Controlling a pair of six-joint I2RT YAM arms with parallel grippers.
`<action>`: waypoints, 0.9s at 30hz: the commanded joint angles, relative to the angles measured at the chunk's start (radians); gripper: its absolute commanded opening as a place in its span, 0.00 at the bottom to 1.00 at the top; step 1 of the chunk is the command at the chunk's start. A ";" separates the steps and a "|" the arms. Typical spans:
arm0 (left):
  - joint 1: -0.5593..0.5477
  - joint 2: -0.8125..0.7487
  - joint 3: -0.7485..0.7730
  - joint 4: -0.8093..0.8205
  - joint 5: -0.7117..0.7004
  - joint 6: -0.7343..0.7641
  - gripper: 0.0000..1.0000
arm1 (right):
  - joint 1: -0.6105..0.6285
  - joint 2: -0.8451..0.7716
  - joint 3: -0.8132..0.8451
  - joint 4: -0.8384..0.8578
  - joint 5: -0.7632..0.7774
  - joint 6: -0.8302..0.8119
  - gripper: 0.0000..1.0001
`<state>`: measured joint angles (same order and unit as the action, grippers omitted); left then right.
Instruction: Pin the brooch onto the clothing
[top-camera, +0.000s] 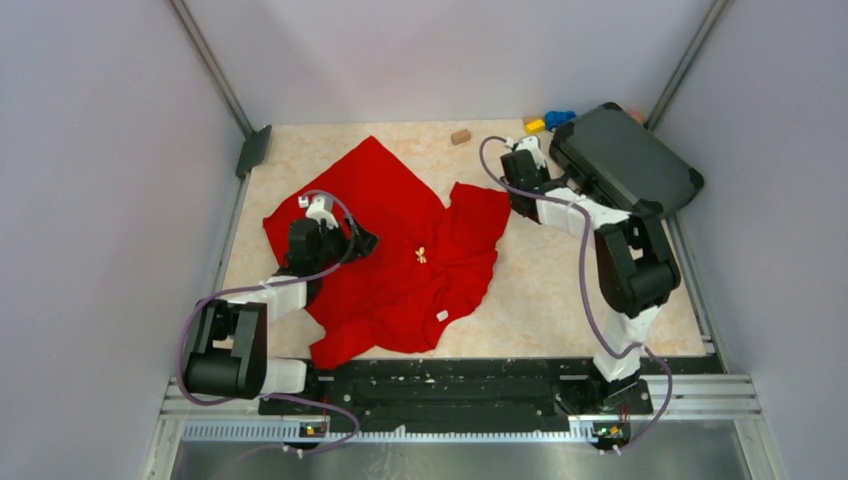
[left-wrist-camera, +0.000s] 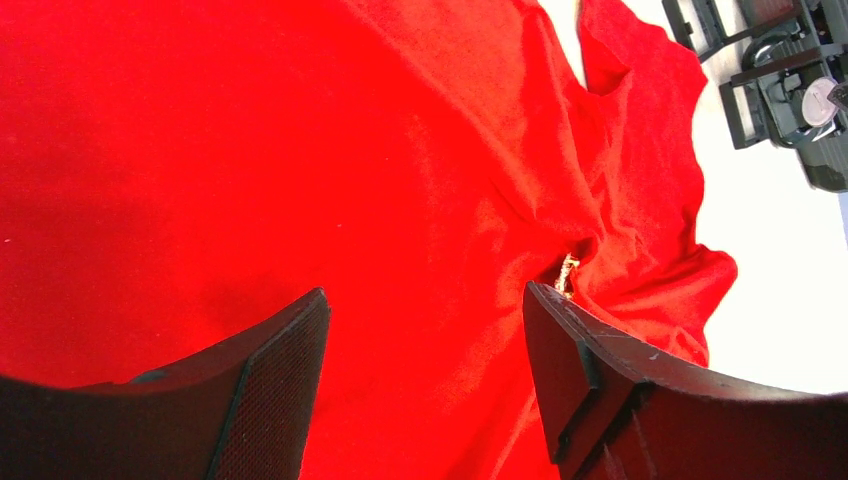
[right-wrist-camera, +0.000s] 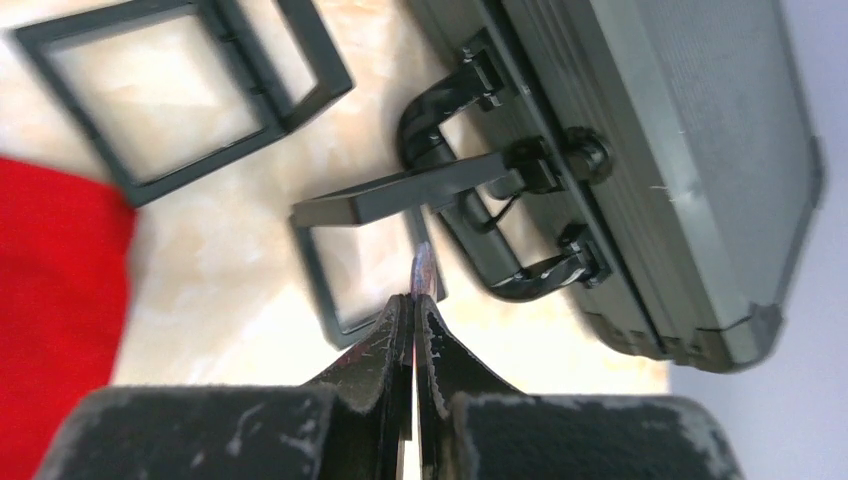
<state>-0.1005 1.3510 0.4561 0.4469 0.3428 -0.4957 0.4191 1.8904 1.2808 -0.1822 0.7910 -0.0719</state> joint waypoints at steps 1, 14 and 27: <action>-0.018 -0.024 0.015 0.073 0.055 0.027 0.75 | 0.009 -0.196 -0.067 -0.034 -0.260 0.149 0.00; -0.231 -0.121 0.093 0.021 0.374 -0.003 0.74 | 0.033 -0.586 -0.315 0.075 -1.106 0.308 0.00; -0.287 -0.327 -0.074 0.372 0.447 -0.408 0.75 | 0.165 -0.679 -0.455 0.574 -1.444 0.633 0.00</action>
<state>-0.3817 1.0569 0.4145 0.6422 0.7712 -0.7589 0.5373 1.2629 0.8307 0.1265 -0.5591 0.4332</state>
